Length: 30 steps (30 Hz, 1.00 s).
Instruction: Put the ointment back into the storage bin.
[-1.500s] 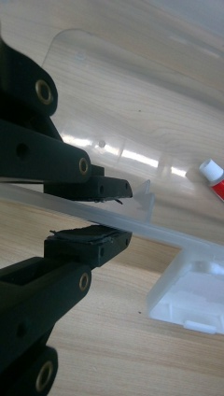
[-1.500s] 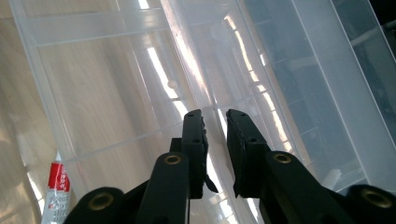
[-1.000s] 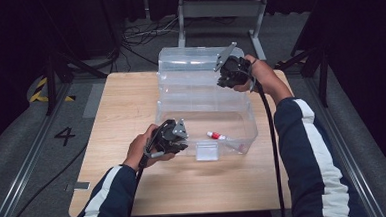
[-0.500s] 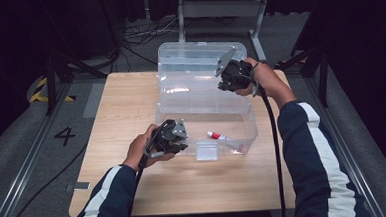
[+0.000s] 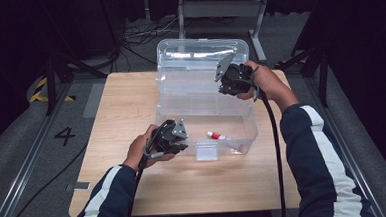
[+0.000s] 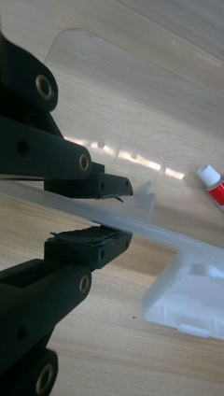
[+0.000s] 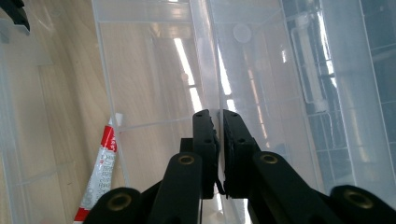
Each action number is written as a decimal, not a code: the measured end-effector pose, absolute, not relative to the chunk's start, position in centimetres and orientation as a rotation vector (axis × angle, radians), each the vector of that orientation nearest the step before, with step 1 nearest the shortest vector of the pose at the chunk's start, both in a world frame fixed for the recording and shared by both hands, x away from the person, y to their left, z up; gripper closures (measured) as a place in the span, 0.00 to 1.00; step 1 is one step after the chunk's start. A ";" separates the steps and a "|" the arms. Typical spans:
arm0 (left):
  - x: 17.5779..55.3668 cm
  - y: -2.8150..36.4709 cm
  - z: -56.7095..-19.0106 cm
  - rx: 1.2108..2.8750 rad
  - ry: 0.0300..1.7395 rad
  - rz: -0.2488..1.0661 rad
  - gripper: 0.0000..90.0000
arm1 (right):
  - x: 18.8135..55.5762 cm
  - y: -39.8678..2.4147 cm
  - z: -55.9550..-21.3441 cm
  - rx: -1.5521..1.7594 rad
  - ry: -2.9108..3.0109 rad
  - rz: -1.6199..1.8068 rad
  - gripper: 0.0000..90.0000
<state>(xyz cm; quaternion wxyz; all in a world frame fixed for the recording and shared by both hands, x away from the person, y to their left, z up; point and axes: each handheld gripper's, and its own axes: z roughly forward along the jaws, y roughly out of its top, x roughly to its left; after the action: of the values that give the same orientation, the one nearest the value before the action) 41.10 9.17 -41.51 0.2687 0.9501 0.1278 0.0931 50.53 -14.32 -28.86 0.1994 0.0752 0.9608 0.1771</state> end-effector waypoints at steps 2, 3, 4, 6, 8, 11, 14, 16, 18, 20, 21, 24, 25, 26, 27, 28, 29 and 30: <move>41.1 9.2 -41.5 2.561 0.344 0.251 0.83 | 50.4 -14.4 -28.9 0.198 2.684 0.492 0.96; 41.1 9.2 -41.5 2.561 0.346 0.251 0.83 | 50.3 -14.4 -28.9 0.201 2.682 0.497 0.96; 41.1 9.2 -41.5 2.560 0.347 0.250 0.83 | 50.2 -14.4 -28.9 0.201 2.683 0.498 0.96; 41.1 9.2 -41.5 2.560 0.349 0.250 0.83 | 50.0 -14.5 -28.9 0.199 2.682 0.504 0.96; 41.1 9.2 -41.5 2.560 0.348 0.251 0.83 | 49.9 -14.6 -28.9 0.189 2.683 0.510 0.96; 41.1 9.2 -41.5 2.557 0.353 0.251 0.83 | 49.5 -14.8 -29.0 0.206 2.680 0.534 0.95; 41.1 9.2 -41.6 2.559 0.351 0.253 0.83 | 48.9 -15.1 -29.2 0.220 2.664 0.577 0.95; 41.1 9.2 -41.6 2.559 0.351 0.254 0.82 | 48.6 -15.2 -29.3 0.225 2.661 0.594 0.95; 41.1 9.2 -41.6 2.557 0.353 0.255 0.82 | 48.3 -15.3 -29.4 0.223 2.655 0.603 0.95; 41.1 9.2 -41.6 2.557 0.355 0.254 0.82 | 48.0 -15.3 -29.4 0.215 2.656 0.595 0.95; 41.1 9.2 -41.6 2.557 0.355 0.254 0.82 | 47.8 -15.3 -29.5 0.215 2.652 0.590 0.94; 41.0 9.2 -41.6 2.557 0.356 0.254 0.82 | 47.3 -15.3 -29.6 0.203 2.651 0.581 0.94; 41.0 9.2 -41.6 2.557 0.357 0.254 0.82 | 47.2 -15.3 -29.6 0.204 2.650 0.587 0.94; 41.1 9.2 -41.6 2.557 0.357 0.255 0.82 | 47.0 -15.3 -29.7 0.201 2.653 0.591 0.94; 41.1 9.1 -41.6 2.557 0.358 0.255 0.82 | 46.8 -15.4 -29.8 0.200 2.645 0.591 0.94; 41.1 9.1 -41.6 2.556 0.360 0.256 0.82 | 46.6 -15.4 -29.9 0.204 2.637 0.592 0.93; 41.1 9.1 -41.6 2.556 0.362 0.256 0.82 | 46.5 -15.4 -30.0 0.196 2.622 0.600 0.92; 41.1 9.1 -41.6 2.559 0.365 0.260 0.81 | 46.4 -15.4 -30.1 0.182 2.604 0.601 0.92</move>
<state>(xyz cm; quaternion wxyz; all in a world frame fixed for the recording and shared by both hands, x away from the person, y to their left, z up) 41.06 9.10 -41.63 0.2687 0.9488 0.1352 0.0963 46.37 -15.36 -30.13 0.2292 0.0663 0.9462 0.2185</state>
